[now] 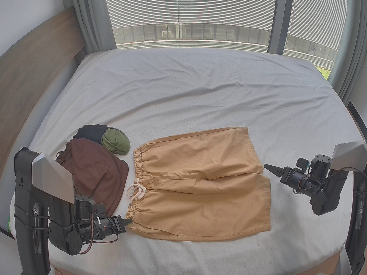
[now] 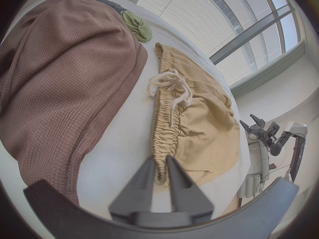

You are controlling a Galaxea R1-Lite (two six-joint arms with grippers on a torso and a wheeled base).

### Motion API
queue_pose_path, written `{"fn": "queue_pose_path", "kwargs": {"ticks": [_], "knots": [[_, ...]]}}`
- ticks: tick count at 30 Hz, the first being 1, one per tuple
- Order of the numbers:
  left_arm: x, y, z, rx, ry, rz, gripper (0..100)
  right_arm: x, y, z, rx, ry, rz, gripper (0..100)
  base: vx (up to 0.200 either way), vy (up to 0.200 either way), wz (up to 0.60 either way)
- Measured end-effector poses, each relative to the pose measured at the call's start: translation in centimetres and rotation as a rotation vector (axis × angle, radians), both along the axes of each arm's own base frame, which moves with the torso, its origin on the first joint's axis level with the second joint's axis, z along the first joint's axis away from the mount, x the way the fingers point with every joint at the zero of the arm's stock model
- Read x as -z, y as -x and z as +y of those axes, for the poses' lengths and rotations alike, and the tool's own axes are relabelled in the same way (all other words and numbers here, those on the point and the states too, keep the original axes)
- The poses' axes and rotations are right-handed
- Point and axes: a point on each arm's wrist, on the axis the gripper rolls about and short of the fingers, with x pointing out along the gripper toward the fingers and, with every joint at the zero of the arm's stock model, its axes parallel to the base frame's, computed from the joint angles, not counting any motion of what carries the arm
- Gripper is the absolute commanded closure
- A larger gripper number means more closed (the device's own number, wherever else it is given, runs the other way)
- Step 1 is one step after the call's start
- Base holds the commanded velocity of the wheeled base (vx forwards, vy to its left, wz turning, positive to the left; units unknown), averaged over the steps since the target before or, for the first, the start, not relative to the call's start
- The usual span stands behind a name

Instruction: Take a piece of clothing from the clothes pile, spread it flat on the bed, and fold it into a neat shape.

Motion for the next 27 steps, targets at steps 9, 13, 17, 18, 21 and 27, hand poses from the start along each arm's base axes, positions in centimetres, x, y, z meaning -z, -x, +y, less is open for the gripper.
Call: {"fn": "queue_pose_path", "kwargs": {"ticks": [9,13,17,18,21,27], "knots": [[0.0,-0.1,0.0,0.003,-0.002,-0.004,100,1.4,2.7,1.1,-0.079,0.098,0.054,0,0.0,0.0,0.0],[0.0,-0.1,-0.1,0.005,-0.003,-0.005,100,2.7,4.0,2.1,-0.137,0.157,0.087,0,0.0,0.0,0.0],[0.1,-0.1,-0.1,0.006,-0.005,-0.006,100,3.9,5.3,2.5,-0.175,0.194,0.134,0,0.0,0.0,0.0],[0.1,-0.1,-0.1,0.006,-0.005,-0.006,100,4.2,5.6,2.6,-0.182,0.198,0.146,0,0.0,0.0,0.0],[0.1,-0.1,-0.1,0.006,-0.005,-0.006,100,4.8,6.3,2.8,-0.201,0.213,0.174,0,0.0,0.0,0.0],[0.1,-0.1,-0.1,0.006,-0.005,-0.006,100,5.3,7.8,2.8,-0.224,0.237,0.22,0,0.0,0.0,0.0]]}}
